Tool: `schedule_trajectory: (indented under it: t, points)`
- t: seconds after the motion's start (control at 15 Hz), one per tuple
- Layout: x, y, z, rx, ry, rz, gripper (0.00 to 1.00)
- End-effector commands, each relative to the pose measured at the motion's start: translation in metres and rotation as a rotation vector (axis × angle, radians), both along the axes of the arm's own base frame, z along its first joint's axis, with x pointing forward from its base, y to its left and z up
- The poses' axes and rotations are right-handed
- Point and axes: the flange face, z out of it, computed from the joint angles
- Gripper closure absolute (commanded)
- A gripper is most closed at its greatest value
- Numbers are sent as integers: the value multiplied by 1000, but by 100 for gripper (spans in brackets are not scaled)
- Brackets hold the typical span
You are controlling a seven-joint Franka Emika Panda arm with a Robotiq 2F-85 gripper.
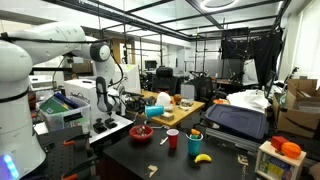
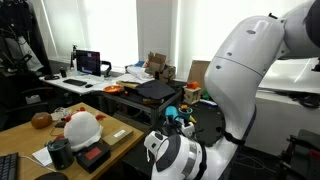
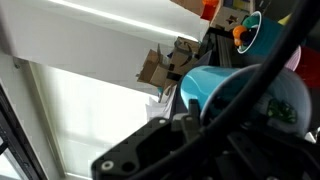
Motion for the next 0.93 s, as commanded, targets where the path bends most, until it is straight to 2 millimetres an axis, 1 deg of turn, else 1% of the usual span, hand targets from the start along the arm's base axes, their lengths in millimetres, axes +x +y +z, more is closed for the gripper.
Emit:
schedule_trajectory:
  t: [0.0, 0.87]
  points:
    - [4, 3, 4, -36, 6, 3, 99]
    - [7, 4, 8, -80, -25, 39, 99]
